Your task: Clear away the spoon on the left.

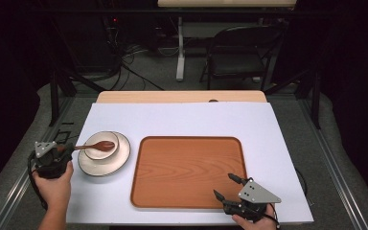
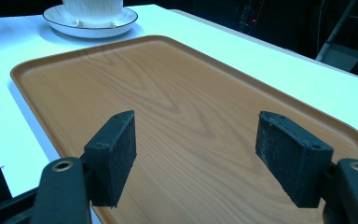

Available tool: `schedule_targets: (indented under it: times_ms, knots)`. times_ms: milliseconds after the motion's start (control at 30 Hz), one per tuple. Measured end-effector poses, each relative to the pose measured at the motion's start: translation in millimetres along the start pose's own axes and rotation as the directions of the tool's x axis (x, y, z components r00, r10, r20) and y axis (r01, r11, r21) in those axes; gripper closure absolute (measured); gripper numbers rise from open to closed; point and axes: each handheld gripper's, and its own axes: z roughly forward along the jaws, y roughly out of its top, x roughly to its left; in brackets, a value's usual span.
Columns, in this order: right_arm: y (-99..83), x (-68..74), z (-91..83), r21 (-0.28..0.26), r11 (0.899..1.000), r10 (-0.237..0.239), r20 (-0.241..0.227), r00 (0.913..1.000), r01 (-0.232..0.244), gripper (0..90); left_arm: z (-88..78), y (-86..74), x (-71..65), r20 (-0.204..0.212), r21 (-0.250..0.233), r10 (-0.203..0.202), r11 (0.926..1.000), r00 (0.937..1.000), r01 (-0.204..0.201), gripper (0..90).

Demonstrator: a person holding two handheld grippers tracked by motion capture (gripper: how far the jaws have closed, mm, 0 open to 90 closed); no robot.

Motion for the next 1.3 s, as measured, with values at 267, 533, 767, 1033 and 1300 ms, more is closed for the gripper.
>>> schedule_targets:
  times_ms: [267, 533, 767, 1033, 1300]
  knots:
    - [-0.1, 0.4, 0.4, 0.002, 1.000, 0.003, -0.003, 1.0000, -0.003, 28.9, 4.4, 3.4, 4.2, 0.002, -0.004, -0.016, 0.9999, 0.9999, 0.016, 90.0]
    - [-0.1, 0.3, 0.1, 0.002, 1.000, 0.004, -0.003, 1.0000, -0.004, 29.0, 2.1, 5.8, 5.6, 0.010, -0.007, -0.038, 0.9993, 0.9992, 0.038, 87.6]
    - [-0.1, 0.5, 0.2, 0.002, 1.000, 0.002, -0.003, 1.0000, -0.002, 28.9, -5.8, 12.0, 8.0, 0.019, -0.026, -0.059, 0.9979, 0.9981, 0.060, 75.1]
    - [-0.1, 0.5, 0.3, 0.003, 1.000, 0.002, -0.003, 1.0000, -0.002, 29.0, -17.2, 19.0, 11.1, 0.042, -0.035, -0.093, 0.9949, 0.9948, 0.094, 58.7]
    - [0.0, 0.5, 0.0, 0.002, 1.000, 0.003, -0.002, 1.0000, -0.003, 29.0, -27.0, 21.5, 15.3, 0.026, -0.047, -0.116, 0.9920, 0.9930, 0.117, 44.3]
